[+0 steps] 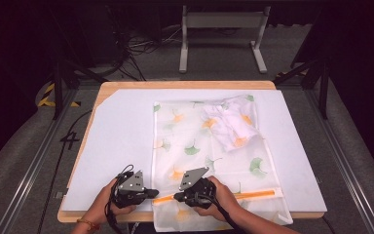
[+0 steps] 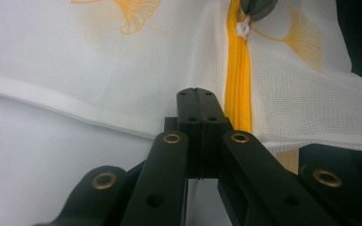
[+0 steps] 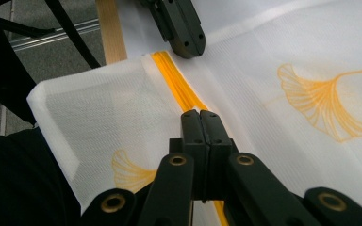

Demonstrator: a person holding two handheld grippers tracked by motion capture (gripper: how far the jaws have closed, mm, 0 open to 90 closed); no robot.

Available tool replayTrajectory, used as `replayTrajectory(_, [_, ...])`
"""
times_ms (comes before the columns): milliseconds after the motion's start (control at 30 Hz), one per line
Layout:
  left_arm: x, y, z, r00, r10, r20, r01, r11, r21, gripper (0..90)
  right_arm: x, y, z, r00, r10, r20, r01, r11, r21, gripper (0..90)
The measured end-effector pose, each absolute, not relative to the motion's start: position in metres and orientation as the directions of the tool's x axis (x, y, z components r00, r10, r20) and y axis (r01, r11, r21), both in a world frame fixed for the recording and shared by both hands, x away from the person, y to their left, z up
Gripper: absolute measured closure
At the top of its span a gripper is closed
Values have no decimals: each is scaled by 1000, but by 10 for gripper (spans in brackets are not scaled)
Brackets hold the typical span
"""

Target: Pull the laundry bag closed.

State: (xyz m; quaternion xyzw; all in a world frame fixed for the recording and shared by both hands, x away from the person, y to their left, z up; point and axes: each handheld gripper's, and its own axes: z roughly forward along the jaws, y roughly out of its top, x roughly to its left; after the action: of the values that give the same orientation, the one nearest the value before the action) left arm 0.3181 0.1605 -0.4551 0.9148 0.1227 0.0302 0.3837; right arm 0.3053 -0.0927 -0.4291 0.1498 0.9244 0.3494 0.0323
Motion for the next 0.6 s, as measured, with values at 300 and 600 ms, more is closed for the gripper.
replayTrajectory(300, [317, 159, -453, 967, 254, -27, 200, -689, 696, 900, 304, -113, -430, -939, 341, 54, 288, 687, 667, 900])
replayTrajectory(600, [317, 158, -453, 968, 252, -21, 195, -692, 695, 900, 305, -127, -429, -933, 357, 51, 299, 686, 663, 900])
